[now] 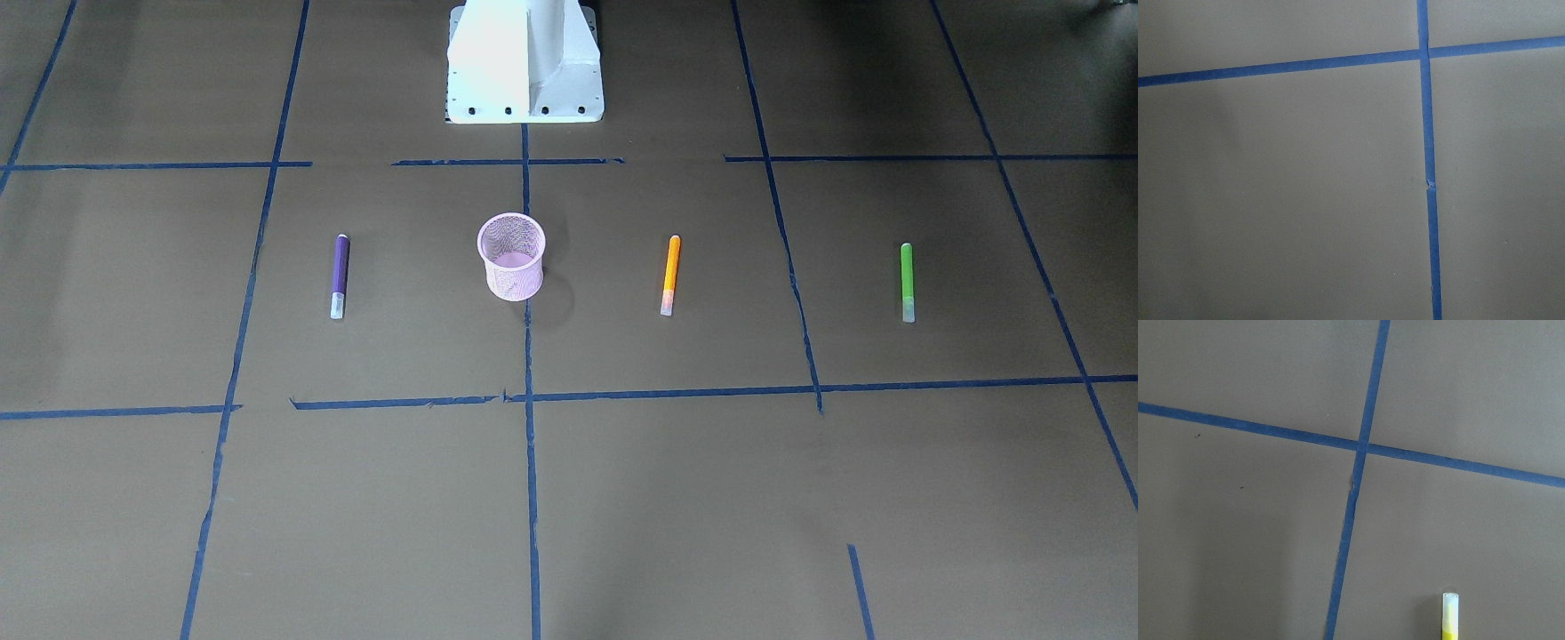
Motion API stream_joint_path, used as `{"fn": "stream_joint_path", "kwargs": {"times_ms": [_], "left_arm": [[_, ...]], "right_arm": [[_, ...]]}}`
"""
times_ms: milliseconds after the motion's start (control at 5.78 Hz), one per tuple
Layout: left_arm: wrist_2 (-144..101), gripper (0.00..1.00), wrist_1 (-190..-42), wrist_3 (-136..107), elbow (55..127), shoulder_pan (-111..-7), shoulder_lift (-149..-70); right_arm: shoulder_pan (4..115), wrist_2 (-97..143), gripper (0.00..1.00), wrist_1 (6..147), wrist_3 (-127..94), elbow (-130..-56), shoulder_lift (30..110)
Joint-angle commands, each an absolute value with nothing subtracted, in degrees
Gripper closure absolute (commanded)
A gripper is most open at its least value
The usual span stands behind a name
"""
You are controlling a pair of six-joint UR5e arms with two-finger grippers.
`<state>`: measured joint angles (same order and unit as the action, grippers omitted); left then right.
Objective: Collect pens into pen holder
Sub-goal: 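Move the left gripper in toward the green highlighter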
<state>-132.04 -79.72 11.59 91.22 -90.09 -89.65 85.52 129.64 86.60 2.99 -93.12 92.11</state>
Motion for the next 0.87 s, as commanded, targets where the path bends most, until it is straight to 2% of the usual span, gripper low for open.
{"fn": "stream_joint_path", "kwargs": {"times_ms": [0, 693], "left_arm": [[-132.10, 0.00, -79.72, 11.60, 91.23, -90.09, -89.65], [-132.10, 0.00, -79.80, 10.99, 92.72, -89.74, -90.78]], "right_arm": [[85.52, 129.46, 0.00, 86.31, 2.90, -92.99, 92.37], [85.61, 129.38, 0.00, 86.31, 4.12, -92.73, 93.08]]}}
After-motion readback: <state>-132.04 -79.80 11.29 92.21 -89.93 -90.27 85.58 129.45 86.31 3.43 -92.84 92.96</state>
